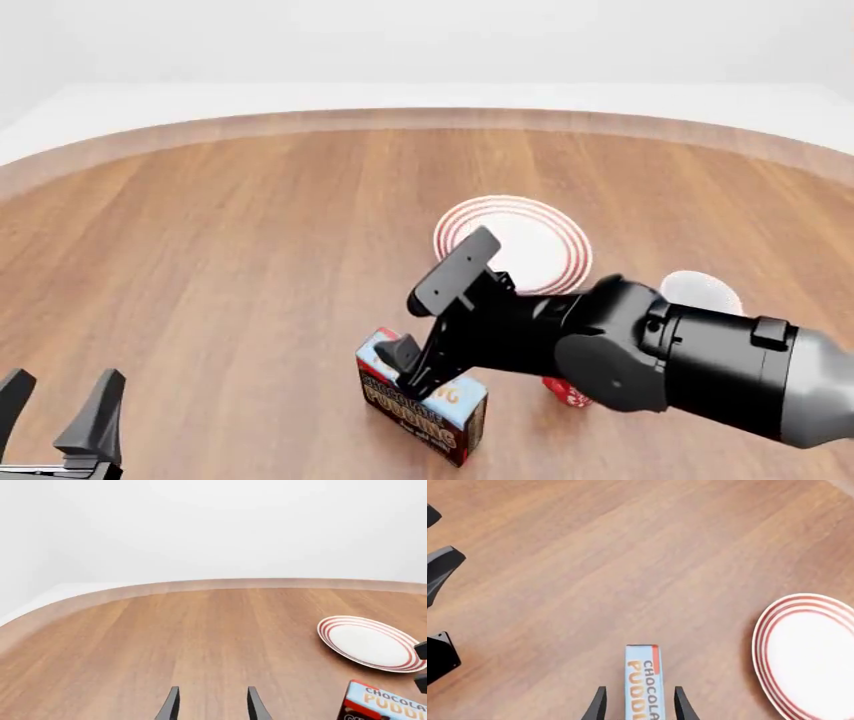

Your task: Put the chocolate pudding to the right of the plate.

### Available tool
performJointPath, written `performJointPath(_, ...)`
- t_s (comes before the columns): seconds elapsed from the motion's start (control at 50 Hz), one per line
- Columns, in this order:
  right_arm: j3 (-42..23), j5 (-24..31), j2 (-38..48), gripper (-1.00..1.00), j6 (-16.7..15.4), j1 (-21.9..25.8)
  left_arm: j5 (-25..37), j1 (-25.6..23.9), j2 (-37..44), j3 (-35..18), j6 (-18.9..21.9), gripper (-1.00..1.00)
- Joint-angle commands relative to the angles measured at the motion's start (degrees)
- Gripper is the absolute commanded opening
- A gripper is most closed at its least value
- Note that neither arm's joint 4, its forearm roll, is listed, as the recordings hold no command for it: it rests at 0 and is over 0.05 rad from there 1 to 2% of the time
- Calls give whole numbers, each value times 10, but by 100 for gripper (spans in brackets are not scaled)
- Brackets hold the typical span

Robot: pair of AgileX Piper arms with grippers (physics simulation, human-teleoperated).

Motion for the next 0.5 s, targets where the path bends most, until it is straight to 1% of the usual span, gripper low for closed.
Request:
performJointPath(0.02,15,-11,6,100,13,-3,0,0,0,0,0,100)
performJointPath(0.5,42,-36,19,100,31,-3,0,0,0,0,0,100)
